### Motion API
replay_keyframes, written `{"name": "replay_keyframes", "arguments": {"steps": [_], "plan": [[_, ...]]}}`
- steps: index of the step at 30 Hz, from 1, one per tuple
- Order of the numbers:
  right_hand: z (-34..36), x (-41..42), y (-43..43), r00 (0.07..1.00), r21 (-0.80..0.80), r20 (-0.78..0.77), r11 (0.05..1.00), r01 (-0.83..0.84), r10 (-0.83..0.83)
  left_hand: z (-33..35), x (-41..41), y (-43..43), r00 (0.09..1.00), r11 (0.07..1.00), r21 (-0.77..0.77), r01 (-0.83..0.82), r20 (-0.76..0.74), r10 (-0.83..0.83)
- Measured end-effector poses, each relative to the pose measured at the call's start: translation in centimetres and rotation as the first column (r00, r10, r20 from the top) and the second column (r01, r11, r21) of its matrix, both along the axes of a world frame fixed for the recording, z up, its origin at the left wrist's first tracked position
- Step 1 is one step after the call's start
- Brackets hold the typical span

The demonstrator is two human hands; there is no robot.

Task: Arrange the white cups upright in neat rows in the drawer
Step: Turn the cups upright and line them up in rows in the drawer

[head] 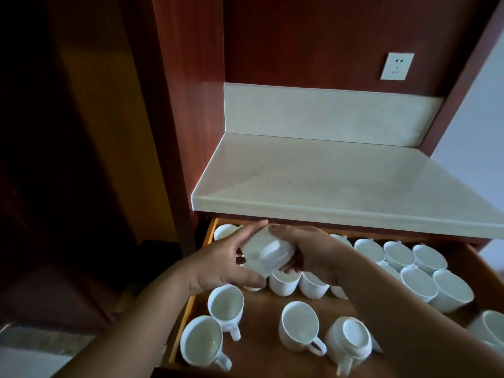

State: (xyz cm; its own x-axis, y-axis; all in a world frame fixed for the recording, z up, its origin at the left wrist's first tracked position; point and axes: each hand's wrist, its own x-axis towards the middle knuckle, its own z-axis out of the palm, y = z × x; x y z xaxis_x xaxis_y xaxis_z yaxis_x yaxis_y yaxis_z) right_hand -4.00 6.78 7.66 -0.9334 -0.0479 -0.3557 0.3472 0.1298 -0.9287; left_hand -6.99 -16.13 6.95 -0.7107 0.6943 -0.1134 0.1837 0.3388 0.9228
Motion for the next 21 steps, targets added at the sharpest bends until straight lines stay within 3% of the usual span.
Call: {"name": "replay_keyframes", "arguments": {"steps": [3, 5, 7, 9, 11, 14, 17, 21], "plan": [[0.6, 0.1, -0.5, 0.992, -0.054, 0.095, 0.994, 0.093, -0.088, 0.5, -0.1, 1.5, 0.977, 0.986, -0.017, -0.164, -0.142, 0.160], [0.5, -0.2, -0.5, 0.979, 0.028, 0.087, 0.983, 0.181, -0.183, 0.7, -0.4, 2.2, 0.960, 0.966, -0.021, -0.258, -0.120, 0.254], [0.2, -0.4, -0.4, 0.969, 0.309, -0.119, 0.920, 0.241, -0.214, 0.7, -0.9, 2.7, 0.926, 0.925, -0.044, -0.376, 0.018, 0.377], [0.0, 0.1, -0.3, 0.918, 0.554, -0.392, 0.779, 0.293, -0.067, 0.8, -1.3, 3.0, 0.876, 0.884, -0.119, -0.453, 0.125, 0.466], [0.0, 1.0, -0.5, 0.868, 0.665, -0.458, 0.722, 0.193, 0.190, 0.9, -1.5, 3.3, 0.870, 0.881, -0.194, -0.431, 0.169, 0.462], [-0.7, 1.8, -1.4, 0.813, 0.817, -0.364, 0.575, 0.045, 0.455, 1.3, -1.1, 4.2, 0.905, 0.896, -0.287, -0.338, 0.162, 0.393], [-1.1, 2.0, -2.1, 0.809, 0.867, -0.351, 0.489, 0.092, 0.471, 1.7, -1.0, 5.1, 0.935, 0.845, -0.449, -0.291, 0.055, 0.352], [-1.3, 2.2, -2.3, 0.834, 0.872, -0.339, 0.479, 0.103, 0.436, 2.1, -0.7, 6.2, 0.982, 0.793, -0.586, -0.168, -0.034, 0.183]]}}
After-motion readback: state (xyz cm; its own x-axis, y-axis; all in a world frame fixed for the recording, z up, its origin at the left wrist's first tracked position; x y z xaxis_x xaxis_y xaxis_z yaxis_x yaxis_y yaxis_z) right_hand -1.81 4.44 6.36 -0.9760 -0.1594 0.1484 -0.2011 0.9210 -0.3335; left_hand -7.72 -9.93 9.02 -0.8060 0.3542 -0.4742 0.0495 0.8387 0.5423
